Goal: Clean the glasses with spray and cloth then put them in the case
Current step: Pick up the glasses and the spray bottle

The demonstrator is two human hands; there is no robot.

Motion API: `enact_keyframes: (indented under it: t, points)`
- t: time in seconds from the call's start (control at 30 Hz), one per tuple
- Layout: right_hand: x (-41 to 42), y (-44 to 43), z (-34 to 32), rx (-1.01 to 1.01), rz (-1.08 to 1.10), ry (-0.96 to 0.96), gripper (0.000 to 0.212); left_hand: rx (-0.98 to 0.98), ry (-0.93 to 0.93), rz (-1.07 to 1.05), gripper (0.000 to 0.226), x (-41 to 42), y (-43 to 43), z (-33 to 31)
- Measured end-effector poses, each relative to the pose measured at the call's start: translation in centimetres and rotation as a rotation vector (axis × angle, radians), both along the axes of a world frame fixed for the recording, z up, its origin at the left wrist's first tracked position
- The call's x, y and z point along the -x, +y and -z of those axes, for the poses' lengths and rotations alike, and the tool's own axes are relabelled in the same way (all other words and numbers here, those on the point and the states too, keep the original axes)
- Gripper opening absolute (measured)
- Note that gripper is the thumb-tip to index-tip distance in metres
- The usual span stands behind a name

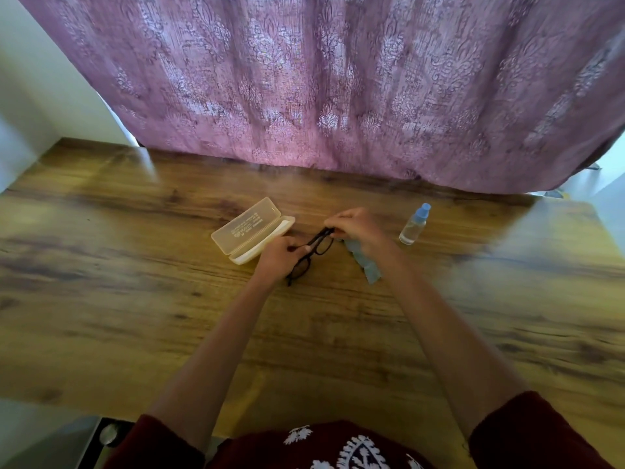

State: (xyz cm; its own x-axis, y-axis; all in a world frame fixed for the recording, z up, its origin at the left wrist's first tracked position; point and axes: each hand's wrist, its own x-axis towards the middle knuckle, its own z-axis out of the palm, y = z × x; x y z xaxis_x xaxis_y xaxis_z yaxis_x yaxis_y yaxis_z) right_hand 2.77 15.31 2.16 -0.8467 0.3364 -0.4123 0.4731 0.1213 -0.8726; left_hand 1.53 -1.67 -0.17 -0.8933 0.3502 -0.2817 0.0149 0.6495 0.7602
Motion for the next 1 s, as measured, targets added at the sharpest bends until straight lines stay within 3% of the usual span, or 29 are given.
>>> enact_keyframes:
  t: [0.47,0.73,1.0]
  points:
    - [-5.8,3.3,-0.7,-0.158,-0.423,-0.084,0.006,-0.038,0.311,0.126,0.007,-2.4,-0.2,-1.6]
    - [-6.7,2.4,-0.4,-0.135,-0.197,0.050,0.008,0.037,0.680,0.193,0.006,-2.5,0.1,-1.6]
    - [-6.9,0.8,0.7,-0.153,0.110,0.190,0.013,0.018,0.606,0.132,0.009,-2.5,0.3,-1.7]
